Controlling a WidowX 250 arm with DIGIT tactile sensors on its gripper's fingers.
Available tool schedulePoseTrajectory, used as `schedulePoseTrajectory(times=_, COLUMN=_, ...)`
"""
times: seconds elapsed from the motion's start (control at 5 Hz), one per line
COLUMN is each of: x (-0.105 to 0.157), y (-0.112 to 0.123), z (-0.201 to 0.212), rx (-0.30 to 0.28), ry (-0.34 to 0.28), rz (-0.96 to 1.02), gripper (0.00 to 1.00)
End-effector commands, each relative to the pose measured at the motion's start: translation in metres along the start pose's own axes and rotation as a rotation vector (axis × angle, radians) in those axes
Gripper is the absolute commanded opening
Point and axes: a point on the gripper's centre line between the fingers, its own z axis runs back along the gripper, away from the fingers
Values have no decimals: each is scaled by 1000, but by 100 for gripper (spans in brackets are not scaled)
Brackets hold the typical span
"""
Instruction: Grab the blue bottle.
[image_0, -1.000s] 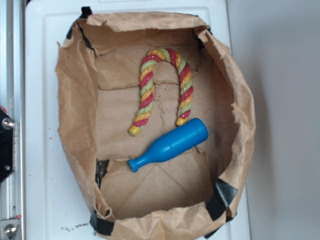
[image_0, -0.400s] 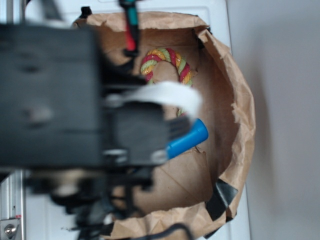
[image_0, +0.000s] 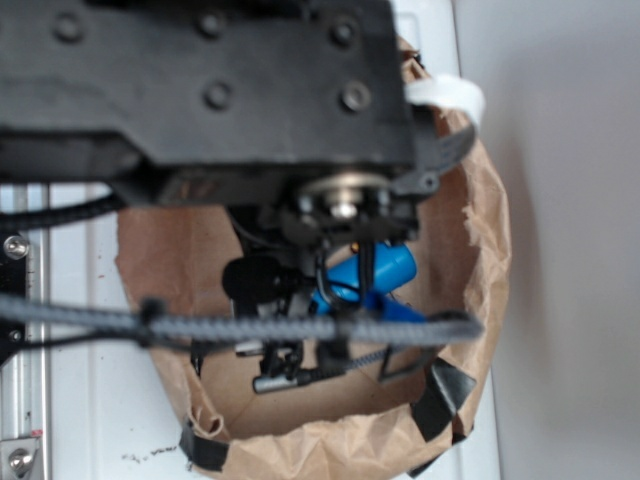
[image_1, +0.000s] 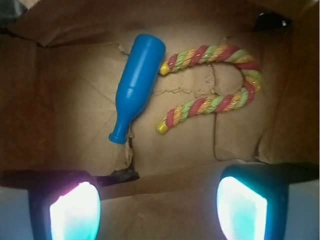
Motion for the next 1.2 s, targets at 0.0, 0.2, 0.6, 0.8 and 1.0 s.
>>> schedulePoseTrajectory(times=0.0, x=2, y=1, z=12, rx=0, ry=-44, rz=0, gripper=100)
schedulePoseTrajectory(times=0.2, x=2, y=1, z=12, rx=0, ry=-44, rz=0, gripper=100)
schedulePoseTrajectory(times=0.6, x=35, y=14, z=-65, rx=72, ry=15, rz=228, gripper=100)
schedulePoseTrajectory(times=0.8, x=44, y=16, z=-91, rx=7, ry=10, rz=318, gripper=100)
schedulePoseTrajectory(times=1.0, x=42, y=8, z=-91, rx=-104, ry=-76, rz=375, gripper=100)
